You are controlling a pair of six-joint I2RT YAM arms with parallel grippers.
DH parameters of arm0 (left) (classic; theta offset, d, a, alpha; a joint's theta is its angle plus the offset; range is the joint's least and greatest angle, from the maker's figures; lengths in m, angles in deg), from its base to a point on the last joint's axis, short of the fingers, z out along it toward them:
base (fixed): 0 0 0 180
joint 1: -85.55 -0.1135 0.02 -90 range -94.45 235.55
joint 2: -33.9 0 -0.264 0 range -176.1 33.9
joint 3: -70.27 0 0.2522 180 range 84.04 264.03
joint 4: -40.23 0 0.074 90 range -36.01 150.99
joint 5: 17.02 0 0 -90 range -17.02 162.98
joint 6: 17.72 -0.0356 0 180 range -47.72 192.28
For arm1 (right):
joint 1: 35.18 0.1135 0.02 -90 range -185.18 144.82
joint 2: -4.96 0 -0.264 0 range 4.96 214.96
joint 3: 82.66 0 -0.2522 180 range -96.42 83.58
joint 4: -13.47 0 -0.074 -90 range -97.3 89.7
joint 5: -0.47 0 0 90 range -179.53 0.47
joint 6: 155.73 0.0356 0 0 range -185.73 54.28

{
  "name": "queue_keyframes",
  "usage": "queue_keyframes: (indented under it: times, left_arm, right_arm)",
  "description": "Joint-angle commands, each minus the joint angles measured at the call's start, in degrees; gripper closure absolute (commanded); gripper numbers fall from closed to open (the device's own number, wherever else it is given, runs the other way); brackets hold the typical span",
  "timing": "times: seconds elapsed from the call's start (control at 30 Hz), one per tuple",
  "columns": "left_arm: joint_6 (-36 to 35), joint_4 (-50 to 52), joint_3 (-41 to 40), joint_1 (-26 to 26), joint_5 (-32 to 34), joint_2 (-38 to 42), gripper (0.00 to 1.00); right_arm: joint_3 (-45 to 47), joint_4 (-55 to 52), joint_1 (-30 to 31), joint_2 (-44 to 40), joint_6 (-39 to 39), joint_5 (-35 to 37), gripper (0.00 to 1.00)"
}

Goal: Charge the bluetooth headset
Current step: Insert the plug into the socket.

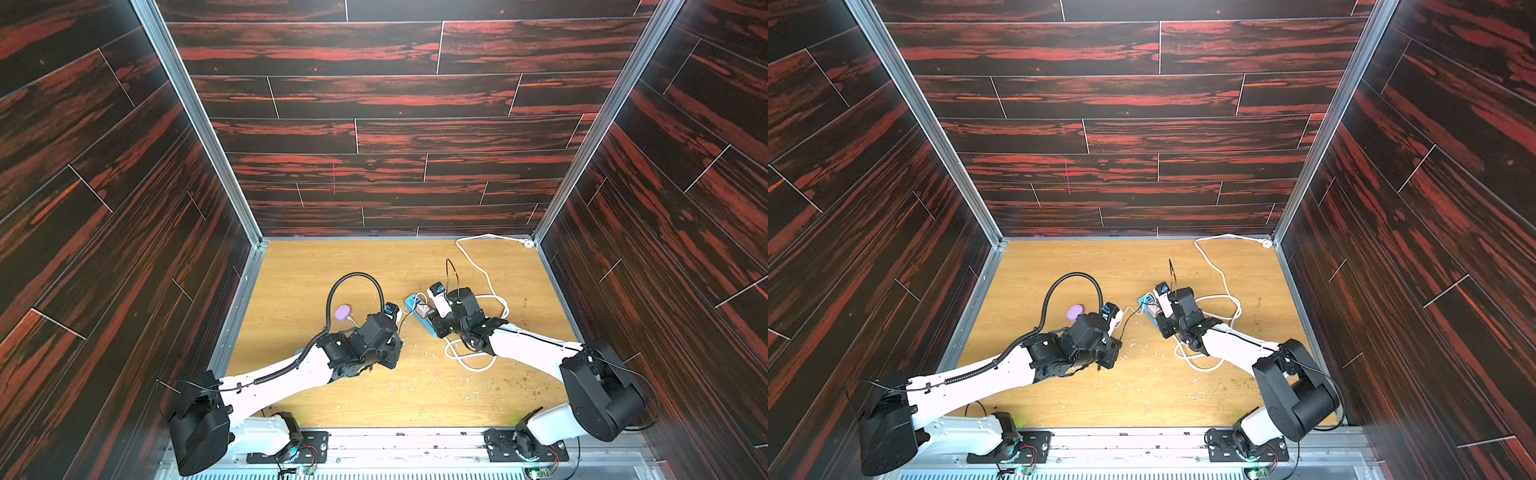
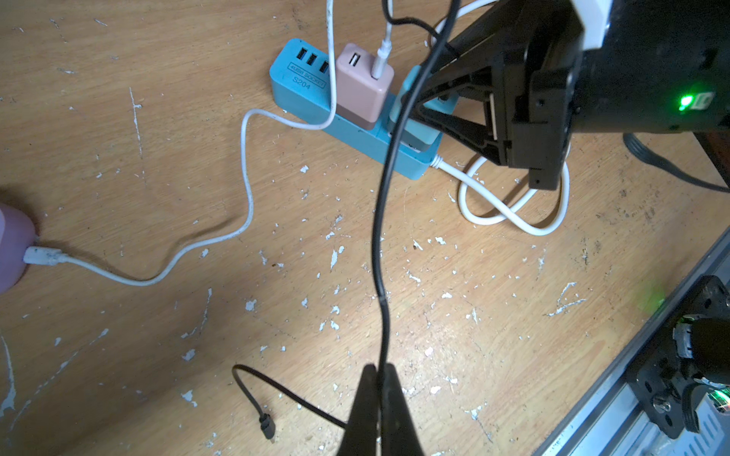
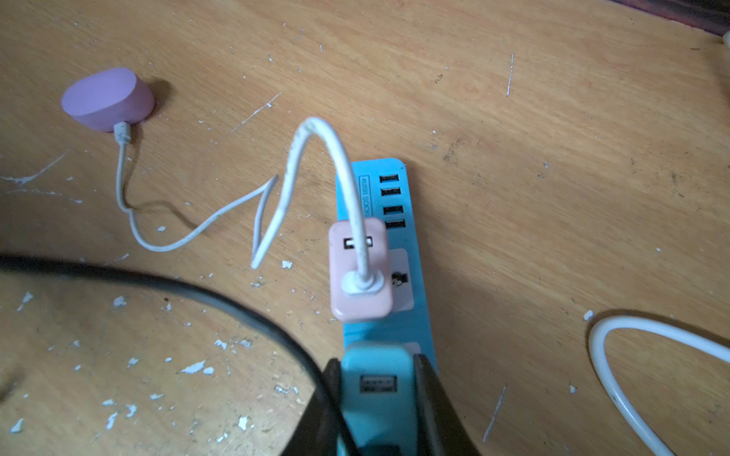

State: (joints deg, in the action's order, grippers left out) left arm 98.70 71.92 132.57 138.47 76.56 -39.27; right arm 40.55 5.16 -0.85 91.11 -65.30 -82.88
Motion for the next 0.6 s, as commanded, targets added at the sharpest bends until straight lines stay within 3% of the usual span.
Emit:
queue_keyframes:
  times: [0.0, 0.57]
  left_arm:
    - [0.3, -0.5, -0.9, -0.4, -0.2, -0.1, 0.99]
    - [0.7, -1.9, -0.8, -0.8, -1.5, -1.4, 0.99]
  right_arm:
    - [-0.8, -0.3, -0.1, 0.9, -0.5, -0.6, 0.91]
    - [0.6, -0.9, 1.4, 4.1, 4.1, -0.9, 0.92]
